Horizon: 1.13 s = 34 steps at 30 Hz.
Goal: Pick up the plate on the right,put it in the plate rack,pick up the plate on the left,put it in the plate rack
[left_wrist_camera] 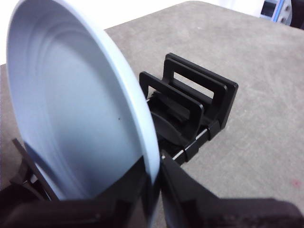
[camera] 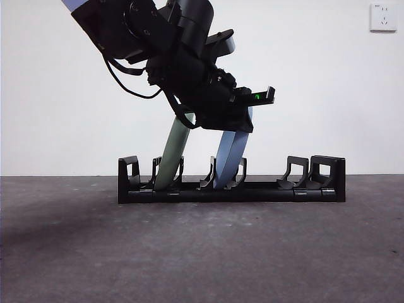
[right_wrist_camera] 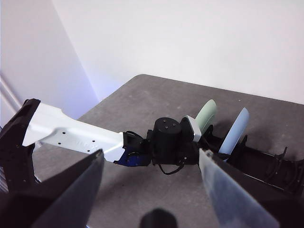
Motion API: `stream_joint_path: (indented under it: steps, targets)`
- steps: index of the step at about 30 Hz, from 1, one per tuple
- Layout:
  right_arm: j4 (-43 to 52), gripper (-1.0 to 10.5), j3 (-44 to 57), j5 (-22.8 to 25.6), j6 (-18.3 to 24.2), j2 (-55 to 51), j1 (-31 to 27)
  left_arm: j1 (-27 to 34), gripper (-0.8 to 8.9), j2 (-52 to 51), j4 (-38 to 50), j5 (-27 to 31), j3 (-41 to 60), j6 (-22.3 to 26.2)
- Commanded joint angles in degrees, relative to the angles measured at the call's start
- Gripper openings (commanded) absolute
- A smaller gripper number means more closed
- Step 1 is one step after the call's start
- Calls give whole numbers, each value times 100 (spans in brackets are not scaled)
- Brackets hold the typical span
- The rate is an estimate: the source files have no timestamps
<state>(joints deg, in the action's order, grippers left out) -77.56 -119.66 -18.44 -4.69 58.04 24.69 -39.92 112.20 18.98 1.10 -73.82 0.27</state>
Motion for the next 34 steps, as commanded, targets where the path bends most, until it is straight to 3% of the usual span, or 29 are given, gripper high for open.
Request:
stream_joint_path:
  steps: [1, 6, 11, 22, 34]
  targets:
    - [-120, 344, 61, -22, 37, -9, 4, -31, -8, 107, -7, 37, 7, 153]
    - [-120, 344, 74, -22, 39, -7, 4, -57, 23, 107, -9, -9, 4, 149]
    - [-120, 344, 74, -20, 39, -7, 4, -133, 191, 105, -11, -28, -9, 144]
    - [-120, 344, 74, -20, 39, -7, 4, -240, 194, -63, -442, -4, -22, 125]
    - [-120, 344, 262, -11, 42, 35, 4, -240, 193, -1290, -1604, 31, -22, 168]
